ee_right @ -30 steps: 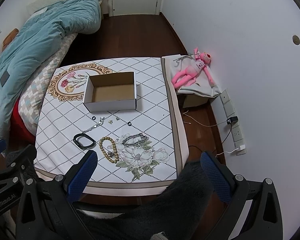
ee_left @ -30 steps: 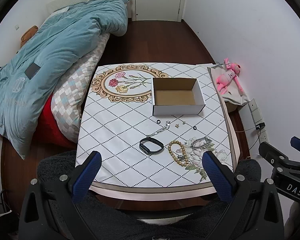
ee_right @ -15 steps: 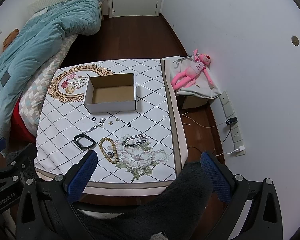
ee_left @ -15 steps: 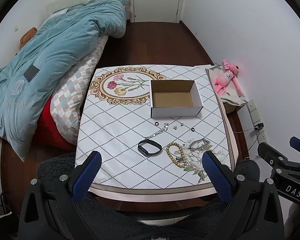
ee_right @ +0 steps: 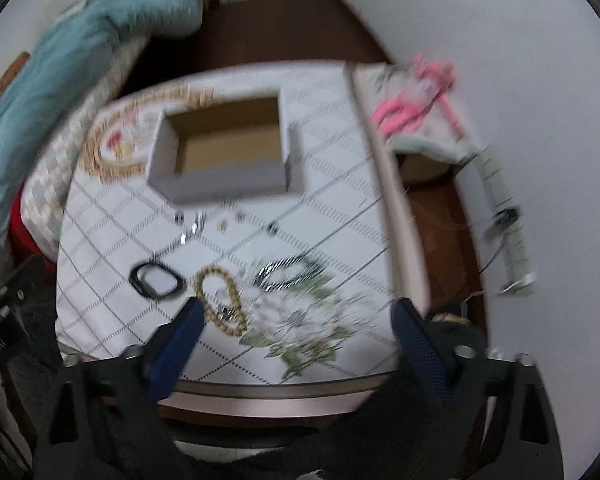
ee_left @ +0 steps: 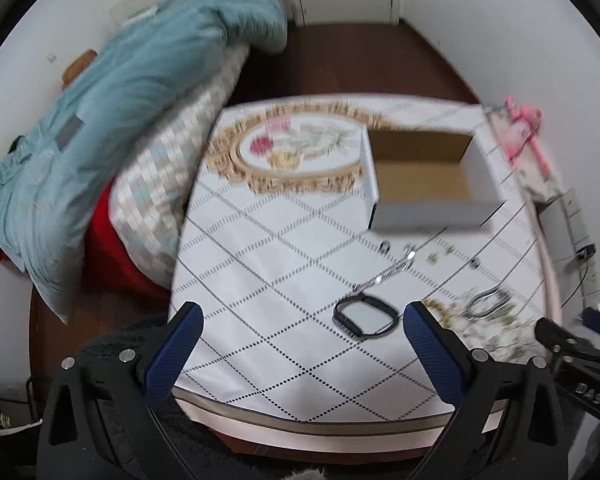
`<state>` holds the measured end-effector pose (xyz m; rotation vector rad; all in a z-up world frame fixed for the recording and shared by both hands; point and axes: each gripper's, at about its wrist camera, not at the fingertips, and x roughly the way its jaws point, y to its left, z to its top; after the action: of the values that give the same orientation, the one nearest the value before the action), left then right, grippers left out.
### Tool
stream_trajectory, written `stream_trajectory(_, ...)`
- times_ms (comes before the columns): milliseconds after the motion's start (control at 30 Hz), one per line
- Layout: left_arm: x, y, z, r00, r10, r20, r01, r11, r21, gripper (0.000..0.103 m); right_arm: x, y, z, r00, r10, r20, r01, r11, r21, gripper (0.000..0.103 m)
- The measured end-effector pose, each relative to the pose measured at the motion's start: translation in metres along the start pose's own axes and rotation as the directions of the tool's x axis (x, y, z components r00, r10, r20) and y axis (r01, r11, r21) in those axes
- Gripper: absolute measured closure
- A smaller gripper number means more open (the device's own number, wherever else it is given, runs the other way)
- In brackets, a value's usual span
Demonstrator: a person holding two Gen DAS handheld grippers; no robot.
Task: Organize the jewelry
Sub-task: 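Grasp the black watch band with the left tool while the right tool grasps the wooden bead bracelet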
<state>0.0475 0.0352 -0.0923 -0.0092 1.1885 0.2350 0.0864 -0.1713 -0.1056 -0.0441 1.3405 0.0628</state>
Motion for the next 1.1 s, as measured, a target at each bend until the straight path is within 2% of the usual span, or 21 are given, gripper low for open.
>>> stream_trajectory(100,0.03,-0.002,-0.006,0.998,0.004,-0.061,-0.003,1.0,0.008,0.005,0.044,0.008,-0.002,0.998,0.022,-0.064,-0.022,1.0,0.001,0.03)
stream_trajectory(167,0.05,-0.003,-0.01,0.994,0.0,-0.109,0.002,1.0,0.012,0.019,0.072,0.013,-0.005,0.992,0.048,-0.114,-0.047,0.999,0.009,0.039)
stream_trajectory(233,0.067,-0.004,-0.013,0.988,-0.018,-0.153,0.02,1.0,0.011,0.024,0.092,0.019,-0.006,0.987,0.07,-0.146,-0.069,0.998,0.014,0.046)
stream_trajectory(267,0.075,-0.004,-0.015,0.984,-0.021,-0.174,0.022,1.0,0.006,0.03,0.102,0.023,-0.008,0.985,0.078,-0.156,-0.077,0.997,0.012,0.049)
stream_trajectory(367,0.095,-0.003,-0.017,0.974,-0.046,-0.221,0.044,0.999,-0.012,0.032,0.118,0.034,-0.009,0.983,0.087,-0.162,-0.089,0.996,-0.002,0.057)
stream_trajectory(433,0.106,-0.004,-0.018,0.968,-0.063,-0.243,0.059,0.998,-0.023,0.033,0.127,0.04,-0.009,0.983,0.084,-0.165,-0.087,0.996,-0.01,0.058)
stream_trajectory(500,0.115,-0.005,-0.018,0.961,-0.085,-0.265,0.076,0.996,-0.042,0.033,0.136,0.046,-0.012,0.98,0.08,-0.181,-0.085,0.996,-0.022,0.068)
stream_trajectory(533,0.119,-0.005,-0.018,0.957,-0.094,-0.273,0.085,0.995,-0.047,0.033,0.141,0.049,-0.014,0.977,0.076,-0.2,-0.083,0.996,-0.027,0.069)
stream_trajectory(600,0.126,-0.007,-0.017,0.953,-0.106,-0.283,0.095,0.994,-0.054,0.033,0.139,0.056,-0.019,0.984,0.067,-0.164,-0.077,0.996,-0.055,0.074)
stream_trajectory(633,0.129,-0.007,-0.017,0.951,-0.115,-0.286,0.103,0.993,-0.058,0.033,0.14,0.058,-0.021,0.982,0.055,-0.182,-0.067,0.996,-0.06,0.075)
stream_trajectory(700,0.137,-0.008,-0.016,0.949,-0.114,-0.294,0.101,0.993,-0.061,0.043,0.14,0.061,-0.024,0.984,0.043,-0.173,-0.053,0.997,-0.055,0.082)
stream_trajectory(767,0.143,-0.009,-0.017,0.944,-0.125,-0.306,0.111,0.992,-0.063,0.067,0.139,0.063,-0.029,0.986,0.025,-0.165,-0.035,0.998,-0.055,0.09)
stream_trajectory(867,0.145,-0.011,-0.02,0.948,-0.108,-0.299,0.103,0.994,-0.032,0.084,0.137,0.059,-0.034,0.986,0.044,-0.162,-0.052,0.998,-0.043,0.093)
stream_trajectory(967,0.146,-0.014,-0.026,0.954,-0.087,-0.288,0.093,0.996,0.005,0.091,0.132,0.056,-0.04,0.984,0.052,-0.169,-0.059,0.998,-0.038,0.093)
stream_trajectory(1100,0.143,-0.017,-0.035,0.963,-0.068,-0.26,0.08,0.996,0.037,0.093,0.133,0.057,-0.038,0.985,0.026,-0.173,-0.037,0.997,-0.061,0.093)
